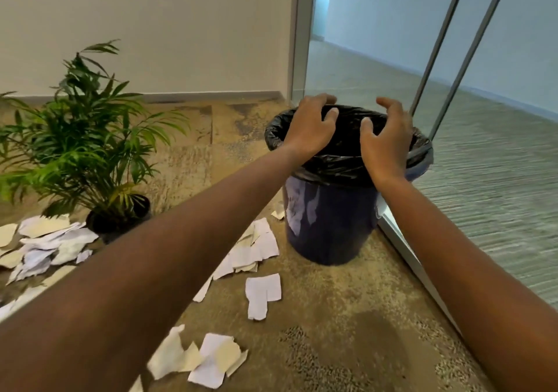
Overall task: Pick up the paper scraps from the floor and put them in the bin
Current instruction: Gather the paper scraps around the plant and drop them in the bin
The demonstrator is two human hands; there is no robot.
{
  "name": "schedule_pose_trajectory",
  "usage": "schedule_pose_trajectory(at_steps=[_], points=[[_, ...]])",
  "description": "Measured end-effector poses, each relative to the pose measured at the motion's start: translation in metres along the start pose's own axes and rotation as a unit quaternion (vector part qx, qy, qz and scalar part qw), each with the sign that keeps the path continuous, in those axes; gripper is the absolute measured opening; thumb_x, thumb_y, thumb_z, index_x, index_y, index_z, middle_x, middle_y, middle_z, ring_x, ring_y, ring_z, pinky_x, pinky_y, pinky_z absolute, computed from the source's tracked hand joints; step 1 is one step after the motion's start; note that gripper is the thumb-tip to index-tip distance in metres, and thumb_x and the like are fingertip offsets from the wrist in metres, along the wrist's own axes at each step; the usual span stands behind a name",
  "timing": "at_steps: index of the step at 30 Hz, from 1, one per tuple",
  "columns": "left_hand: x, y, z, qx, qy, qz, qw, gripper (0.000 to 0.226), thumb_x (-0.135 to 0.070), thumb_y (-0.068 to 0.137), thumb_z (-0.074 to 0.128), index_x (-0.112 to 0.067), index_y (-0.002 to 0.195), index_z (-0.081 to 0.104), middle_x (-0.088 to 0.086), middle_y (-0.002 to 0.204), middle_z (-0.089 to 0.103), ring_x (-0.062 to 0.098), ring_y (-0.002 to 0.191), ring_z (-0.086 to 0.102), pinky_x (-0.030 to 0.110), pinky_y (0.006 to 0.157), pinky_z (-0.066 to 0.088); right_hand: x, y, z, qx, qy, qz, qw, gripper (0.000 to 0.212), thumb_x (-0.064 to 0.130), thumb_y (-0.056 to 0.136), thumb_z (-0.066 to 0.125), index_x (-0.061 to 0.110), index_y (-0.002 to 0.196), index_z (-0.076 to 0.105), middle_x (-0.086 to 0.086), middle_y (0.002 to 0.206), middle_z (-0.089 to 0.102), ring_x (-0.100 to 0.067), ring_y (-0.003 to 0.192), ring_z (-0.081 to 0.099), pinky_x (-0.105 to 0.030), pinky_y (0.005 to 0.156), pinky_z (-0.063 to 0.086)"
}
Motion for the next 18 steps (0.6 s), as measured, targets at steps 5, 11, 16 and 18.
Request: schedule_pose_trajectory(at_steps=[5, 11, 16, 18], points=[[0.039, -0.05, -0.03, -0.054, 0.078, 0.059, 0.994, 0.032, -0.008, 0.096, 0.042, -0.007, 0.128, 0.05, 0.013, 0.129, 0.05, 0.024, 0.12, 0.047, 0.035, 0.103, 0.041, 0.032, -0.064, 0.023, 0.05, 0.001, -0.198, 0.979, 0.026, 0.003, 0.087, 0.051, 0.004, 0.112, 0.058, -0.016, 0.114, 0.055, -0.027, 0.109, 0.048, -0.003, 0.09, 0.026], [0.134, -0.128, -0.056, -0.035, 0.196, -0.04, 0.979, 0.037, -0.009, 0.095, 0.045, -0.01, 0.132, 0.045, 0.013, 0.133, 0.047, 0.027, 0.122, 0.045, 0.038, 0.102, 0.038, 0.035, -0.14, 0.074, 0.209, -0.065, -0.322, 0.921, 0.037, -0.011, 0.071, 0.06, 0.002, 0.106, 0.063, -0.023, 0.118, 0.059, -0.04, 0.119, 0.052, -0.053, 0.102, 0.042], [0.217, -0.19, -0.061, 0.131, 0.336, -0.186, 0.914, 0.033, -0.016, 0.096, 0.048, -0.015, 0.128, 0.05, 0.008, 0.133, 0.053, 0.025, 0.121, 0.05, 0.035, 0.1, 0.045, 0.021, -0.172, 0.11, 0.315, -0.079, -0.301, 0.897, 0.036, -0.01, 0.075, 0.058, 0.004, 0.107, 0.062, -0.02, 0.123, 0.056, -0.037, 0.119, 0.052, -0.046, 0.094, 0.05], [0.242, -0.212, -0.06, 0.166, 0.353, -0.258, 0.884, 0.034, -0.019, 0.095, 0.051, -0.015, 0.129, 0.051, 0.006, 0.134, 0.055, 0.022, 0.12, 0.053, 0.03, 0.099, 0.046, 0.004, -0.194, 0.13, 0.396, -0.109, -0.259, 0.874, 0.034, 0.001, 0.086, 0.051, 0.01, 0.118, 0.057, -0.013, 0.135, 0.047, -0.028, 0.127, 0.041, -0.036, 0.098, 0.041]])
Point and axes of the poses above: each hand's wrist, its own y-axis towards the middle knuckle, its own z-axis out of the palm, x = y × z, the point moved 3 cm from there along y, towards the middle knuckle
